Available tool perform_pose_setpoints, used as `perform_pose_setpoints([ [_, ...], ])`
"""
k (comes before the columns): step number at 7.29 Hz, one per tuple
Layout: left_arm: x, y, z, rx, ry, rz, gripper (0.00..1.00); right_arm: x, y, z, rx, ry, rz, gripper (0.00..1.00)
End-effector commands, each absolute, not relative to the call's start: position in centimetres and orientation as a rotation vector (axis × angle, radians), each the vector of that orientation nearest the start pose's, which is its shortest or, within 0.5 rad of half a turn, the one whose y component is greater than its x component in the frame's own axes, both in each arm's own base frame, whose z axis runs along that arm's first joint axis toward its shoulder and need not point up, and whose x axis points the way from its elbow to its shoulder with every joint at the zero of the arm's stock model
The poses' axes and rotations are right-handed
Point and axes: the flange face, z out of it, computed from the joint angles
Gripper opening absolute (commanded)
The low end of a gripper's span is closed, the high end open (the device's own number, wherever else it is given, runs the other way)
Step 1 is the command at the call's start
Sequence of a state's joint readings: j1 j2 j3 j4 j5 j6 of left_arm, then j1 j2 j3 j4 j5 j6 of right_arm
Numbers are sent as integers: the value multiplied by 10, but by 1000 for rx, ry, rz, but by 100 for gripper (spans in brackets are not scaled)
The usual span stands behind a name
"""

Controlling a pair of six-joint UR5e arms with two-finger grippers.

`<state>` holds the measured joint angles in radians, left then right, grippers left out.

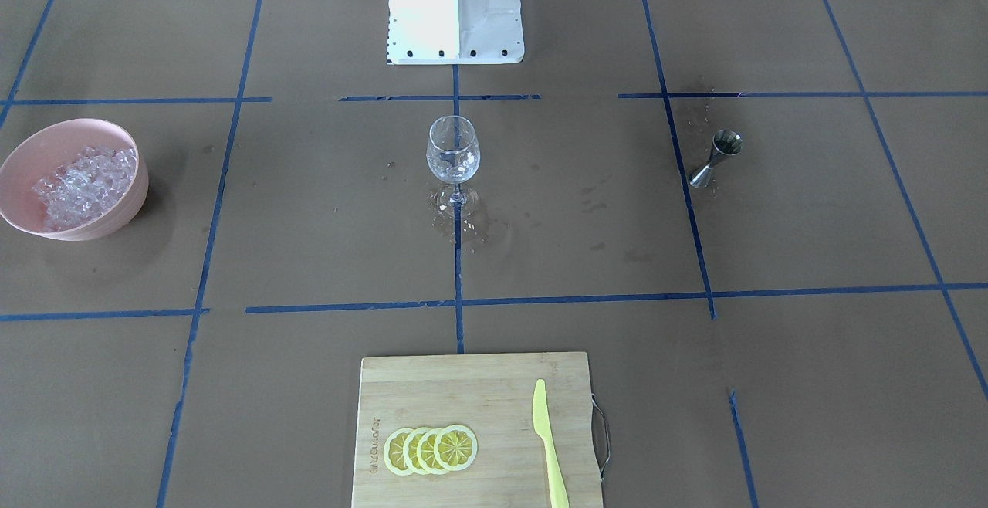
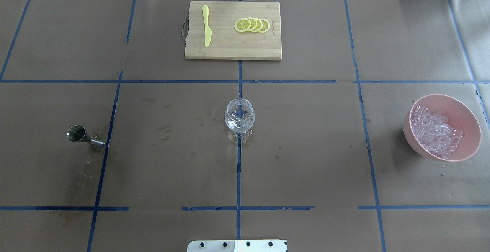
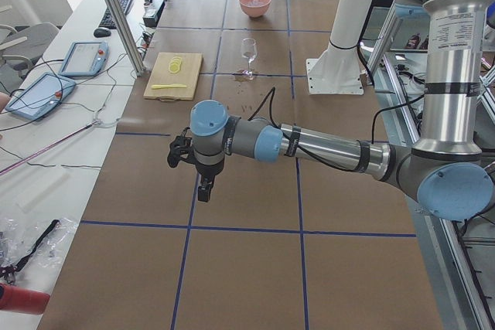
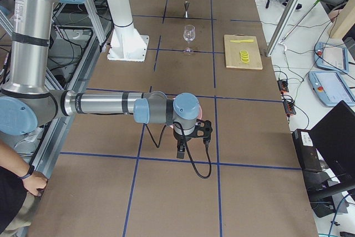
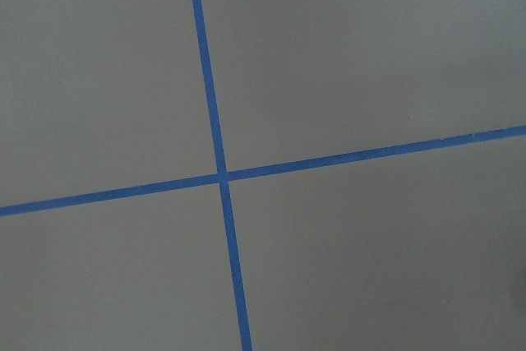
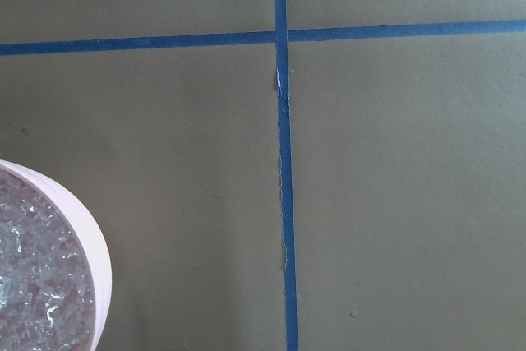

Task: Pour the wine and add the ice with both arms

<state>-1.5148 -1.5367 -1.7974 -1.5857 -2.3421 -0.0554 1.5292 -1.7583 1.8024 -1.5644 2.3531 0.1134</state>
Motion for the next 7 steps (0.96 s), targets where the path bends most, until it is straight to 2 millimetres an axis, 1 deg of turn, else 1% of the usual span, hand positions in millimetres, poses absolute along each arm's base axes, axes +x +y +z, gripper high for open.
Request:
perform_pose_setpoints([
  [1, -19, -476, 552, 169, 772, 157, 100, 46, -420, 625, 1, -786, 44, 100],
  [2, -14, -477, 558, 156, 774, 164, 100, 46, -421, 623, 5, -786, 42, 100],
  [4, -9, -476, 546, 187, 817, 189, 100, 43, -422, 619, 7, -811, 38, 100],
  [5, 7, -476, 537, 229, 852, 238, 100, 43, -423, 618, 12, -811, 34, 100],
  [6, 13, -476, 535, 236, 862, 255, 100, 43, -424, 620, 9, -811, 37, 100],
  [7, 33, -478, 521, 298, 886, 322, 100, 43, -424, 617, 13, -815, 34, 100],
])
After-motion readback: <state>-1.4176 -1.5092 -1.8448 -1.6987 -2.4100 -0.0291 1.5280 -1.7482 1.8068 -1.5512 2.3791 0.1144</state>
